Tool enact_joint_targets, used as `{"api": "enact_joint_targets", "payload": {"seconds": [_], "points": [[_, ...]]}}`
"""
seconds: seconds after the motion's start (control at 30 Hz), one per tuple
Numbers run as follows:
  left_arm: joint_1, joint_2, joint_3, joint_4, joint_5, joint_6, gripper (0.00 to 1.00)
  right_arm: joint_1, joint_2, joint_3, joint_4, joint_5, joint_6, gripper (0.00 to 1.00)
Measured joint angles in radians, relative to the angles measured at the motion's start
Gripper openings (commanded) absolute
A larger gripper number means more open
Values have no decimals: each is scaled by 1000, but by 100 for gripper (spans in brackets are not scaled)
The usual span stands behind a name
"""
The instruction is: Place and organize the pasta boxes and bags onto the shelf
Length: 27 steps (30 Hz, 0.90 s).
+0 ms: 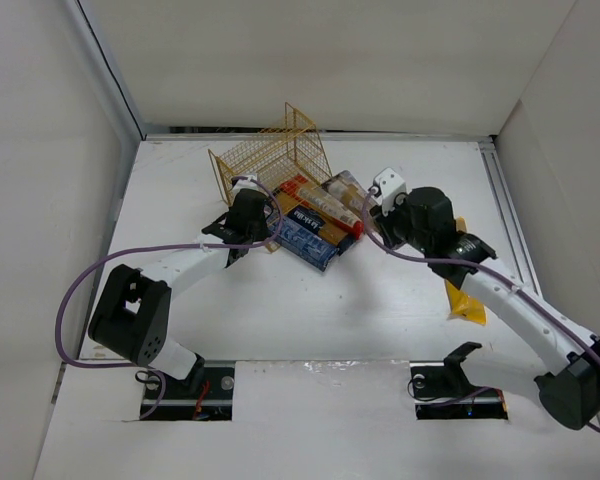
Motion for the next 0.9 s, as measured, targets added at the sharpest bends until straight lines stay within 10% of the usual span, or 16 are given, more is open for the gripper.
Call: {"api": "enact_joint_targets", "payload": {"seconds": [0.9], "points": [[5, 0, 0, 5, 42, 23, 0, 131, 579, 107, 609, -180, -40, 0]]}}
